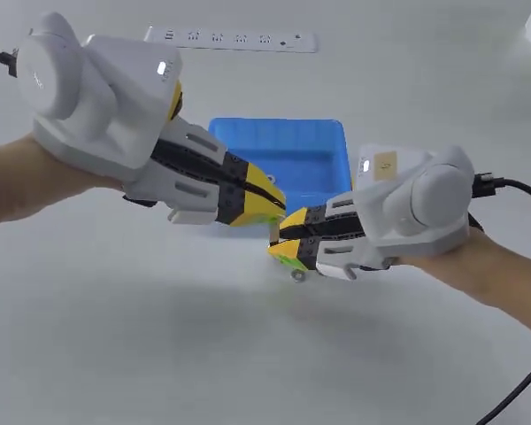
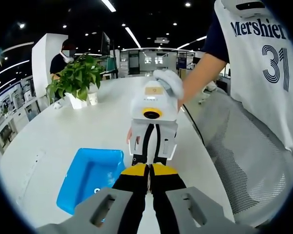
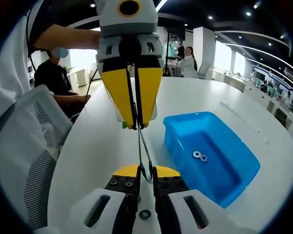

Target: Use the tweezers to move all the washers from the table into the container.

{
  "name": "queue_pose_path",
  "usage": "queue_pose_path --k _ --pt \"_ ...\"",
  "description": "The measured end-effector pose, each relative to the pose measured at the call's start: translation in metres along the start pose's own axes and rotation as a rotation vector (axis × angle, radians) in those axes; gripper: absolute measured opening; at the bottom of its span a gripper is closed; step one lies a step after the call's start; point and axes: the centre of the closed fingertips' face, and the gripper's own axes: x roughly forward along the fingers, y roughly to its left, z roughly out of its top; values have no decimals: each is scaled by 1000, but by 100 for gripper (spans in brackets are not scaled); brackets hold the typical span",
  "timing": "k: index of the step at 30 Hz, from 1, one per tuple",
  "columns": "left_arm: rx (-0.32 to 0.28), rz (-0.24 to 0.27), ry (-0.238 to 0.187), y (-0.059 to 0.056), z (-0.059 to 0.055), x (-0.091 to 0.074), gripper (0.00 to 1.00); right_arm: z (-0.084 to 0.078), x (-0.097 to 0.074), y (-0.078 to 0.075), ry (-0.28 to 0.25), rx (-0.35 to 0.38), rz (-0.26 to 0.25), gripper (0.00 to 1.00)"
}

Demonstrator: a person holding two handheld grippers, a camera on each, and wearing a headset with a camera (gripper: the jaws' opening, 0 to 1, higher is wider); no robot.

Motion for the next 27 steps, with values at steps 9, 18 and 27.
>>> queue_pose_path --k 9,18,27 --pt "12 -7 26 -3 -5 1 6 1 1 1 4 -7 1 11" --pt "23 1 29 -1 -5 2 5 1 1 0 -3 4 3 10" --pt "28 -1 37 -3 -4 -2 5 4 1 3 4 -5 9 10"
